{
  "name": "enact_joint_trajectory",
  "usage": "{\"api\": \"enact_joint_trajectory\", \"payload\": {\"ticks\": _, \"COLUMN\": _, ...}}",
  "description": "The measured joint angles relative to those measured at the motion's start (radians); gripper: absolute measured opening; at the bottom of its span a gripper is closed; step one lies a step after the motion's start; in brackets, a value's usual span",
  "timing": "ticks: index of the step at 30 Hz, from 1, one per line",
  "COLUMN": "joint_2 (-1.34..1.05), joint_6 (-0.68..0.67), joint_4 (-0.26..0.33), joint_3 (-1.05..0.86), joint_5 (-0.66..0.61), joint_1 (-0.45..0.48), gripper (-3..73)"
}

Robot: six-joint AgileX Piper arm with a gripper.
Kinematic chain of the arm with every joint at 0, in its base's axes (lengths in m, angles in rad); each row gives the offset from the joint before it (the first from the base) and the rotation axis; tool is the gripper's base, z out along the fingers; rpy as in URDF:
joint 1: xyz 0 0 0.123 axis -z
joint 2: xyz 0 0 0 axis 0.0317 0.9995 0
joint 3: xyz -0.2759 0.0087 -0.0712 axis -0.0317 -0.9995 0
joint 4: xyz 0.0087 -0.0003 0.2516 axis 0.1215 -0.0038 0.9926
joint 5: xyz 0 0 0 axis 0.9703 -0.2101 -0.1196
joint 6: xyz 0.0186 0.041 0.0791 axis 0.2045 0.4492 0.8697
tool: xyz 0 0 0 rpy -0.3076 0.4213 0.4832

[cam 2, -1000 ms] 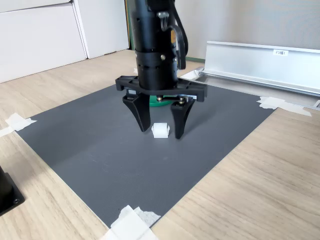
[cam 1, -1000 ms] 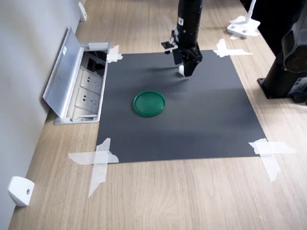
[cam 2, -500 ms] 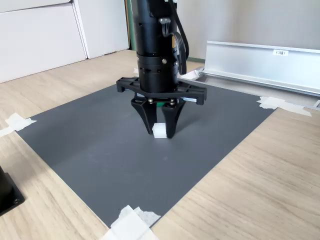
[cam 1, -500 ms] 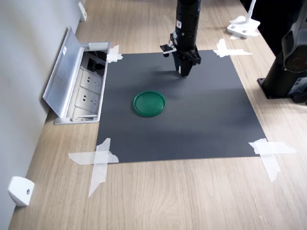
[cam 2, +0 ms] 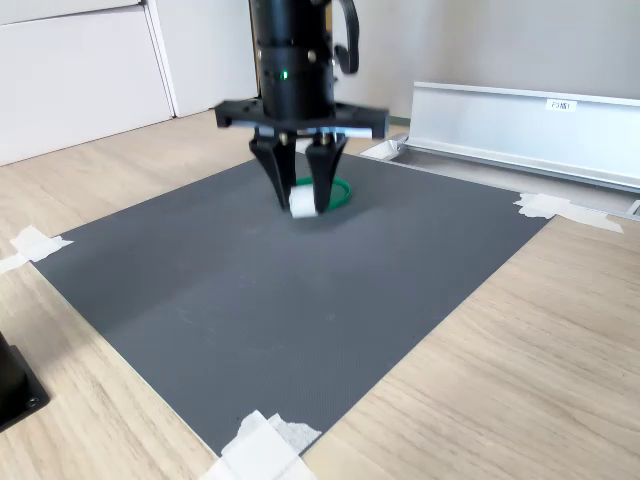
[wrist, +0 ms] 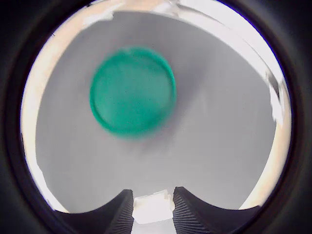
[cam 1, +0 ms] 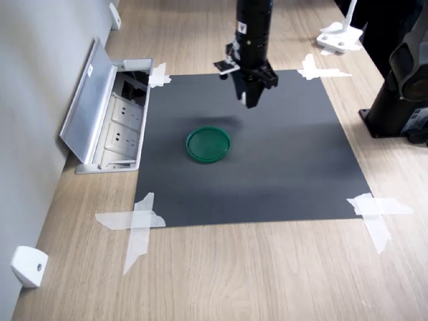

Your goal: Grasp a white terminal and put it on the green lid.

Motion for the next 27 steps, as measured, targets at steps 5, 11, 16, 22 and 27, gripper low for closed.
{"api": "enact_joint_trajectory", "payload": {"ticks": 5, "joint_2": 0.063, "joint_6": 0.025, "joint_4": 0.017, "joint_3": 0.109, "joint_5": 0.0, "joint_1": -0.1, "gripper": 30.2}}
{"api": "enact_joint_trajectory", "payload": {"ticks": 11, "joint_2": 0.188, "joint_6": 0.077, "joint_4": 0.024, "joint_3": 0.195, "joint_5": 0.0, "joint_1": -0.162, "gripper": 30.2}}
{"api": "enact_joint_trajectory", "payload": {"ticks": 16, "joint_2": 0.246, "joint_6": 0.088, "joint_4": 0.009, "joint_3": 0.206, "joint_5": 0.002, "joint_1": -0.165, "gripper": 30.2}}
{"api": "enact_joint_trajectory", "payload": {"ticks": 22, "joint_2": 0.258, "joint_6": 0.078, "joint_4": -0.004, "joint_3": 0.21, "joint_5": 0.026, "joint_1": -0.165, "gripper": 30.2}}
{"api": "enact_joint_trajectory", "payload": {"ticks": 27, "joint_2": 0.258, "joint_6": 0.069, "joint_4": -0.004, "joint_3": 0.211, "joint_5": 0.026, "joint_1": -0.165, "gripper": 30.2}}
